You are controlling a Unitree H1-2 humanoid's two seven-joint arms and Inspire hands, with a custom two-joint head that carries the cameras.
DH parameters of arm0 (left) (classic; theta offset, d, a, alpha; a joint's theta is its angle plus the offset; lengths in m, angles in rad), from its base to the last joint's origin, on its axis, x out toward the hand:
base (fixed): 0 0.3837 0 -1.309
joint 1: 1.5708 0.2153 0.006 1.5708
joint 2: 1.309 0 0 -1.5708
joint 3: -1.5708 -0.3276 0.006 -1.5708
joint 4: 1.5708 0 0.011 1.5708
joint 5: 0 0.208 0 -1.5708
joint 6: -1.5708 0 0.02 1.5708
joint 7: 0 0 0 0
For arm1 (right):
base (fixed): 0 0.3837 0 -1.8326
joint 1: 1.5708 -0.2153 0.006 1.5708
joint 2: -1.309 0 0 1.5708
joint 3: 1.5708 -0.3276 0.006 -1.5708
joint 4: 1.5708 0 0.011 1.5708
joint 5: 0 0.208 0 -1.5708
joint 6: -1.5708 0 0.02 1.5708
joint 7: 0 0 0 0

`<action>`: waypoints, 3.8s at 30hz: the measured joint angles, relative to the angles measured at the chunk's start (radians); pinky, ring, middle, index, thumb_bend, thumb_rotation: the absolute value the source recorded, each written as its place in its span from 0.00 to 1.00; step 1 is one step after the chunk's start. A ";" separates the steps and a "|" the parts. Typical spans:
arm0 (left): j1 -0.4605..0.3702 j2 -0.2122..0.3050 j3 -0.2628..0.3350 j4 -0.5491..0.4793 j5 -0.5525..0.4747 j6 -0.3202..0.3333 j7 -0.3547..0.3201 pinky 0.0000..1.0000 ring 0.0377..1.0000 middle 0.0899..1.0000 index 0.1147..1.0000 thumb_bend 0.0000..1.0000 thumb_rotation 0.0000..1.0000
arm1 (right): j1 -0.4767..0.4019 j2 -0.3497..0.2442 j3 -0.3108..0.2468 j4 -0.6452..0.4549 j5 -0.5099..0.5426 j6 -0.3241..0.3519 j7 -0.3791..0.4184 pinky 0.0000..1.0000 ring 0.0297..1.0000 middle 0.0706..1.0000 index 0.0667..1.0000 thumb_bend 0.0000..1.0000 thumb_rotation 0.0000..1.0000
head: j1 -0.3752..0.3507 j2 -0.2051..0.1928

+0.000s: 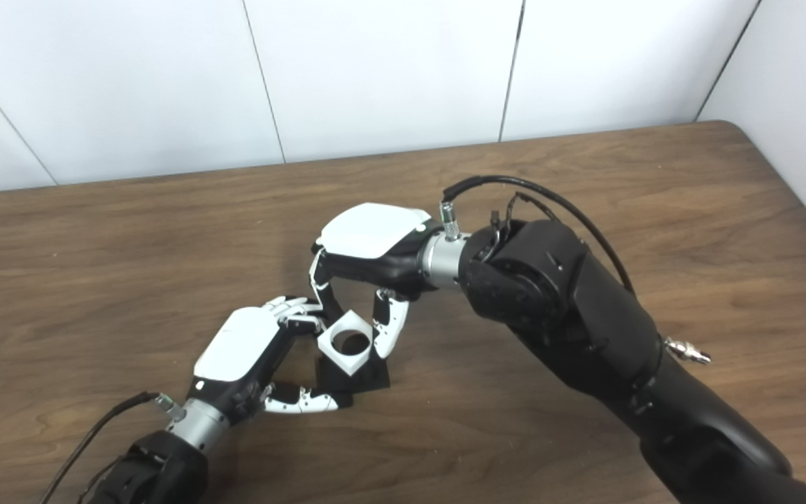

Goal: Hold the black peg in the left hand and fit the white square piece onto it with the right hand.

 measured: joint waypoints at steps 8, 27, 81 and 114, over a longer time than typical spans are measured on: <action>0.000 -0.003 -0.001 0.000 0.001 0.004 0.000 0.91 0.84 0.77 0.42 0.52 0.05 | 0.013 0.006 0.000 0.008 -0.006 -0.023 -0.003 0.97 0.94 0.79 0.45 0.52 0.13 | 0.000 0.003; 0.000 -0.005 -0.002 -0.001 0.000 0.010 -0.001 0.92 0.85 0.78 0.42 0.52 0.05 | 0.012 -0.003 -0.023 0.009 -0.017 -0.019 0.024 0.97 0.94 0.79 0.44 0.52 0.13 | -0.009 0.006; 0.000 -0.015 -0.004 -0.001 0.002 0.017 -0.001 0.91 0.84 0.77 0.42 0.52 0.05 | 0.054 -0.002 -0.021 0.038 -0.033 -0.067 -0.007 0.94 0.93 0.78 0.45 0.52 0.13 | -0.006 0.015; 0.000 -0.017 -0.004 -0.002 0.004 0.018 -0.002 0.91 0.84 0.77 0.42 0.52 0.05 | 0.068 -0.011 -0.075 0.018 -0.068 -0.067 0.017 0.95 0.97 0.88 0.73 1.00 0.38 | -0.005 0.018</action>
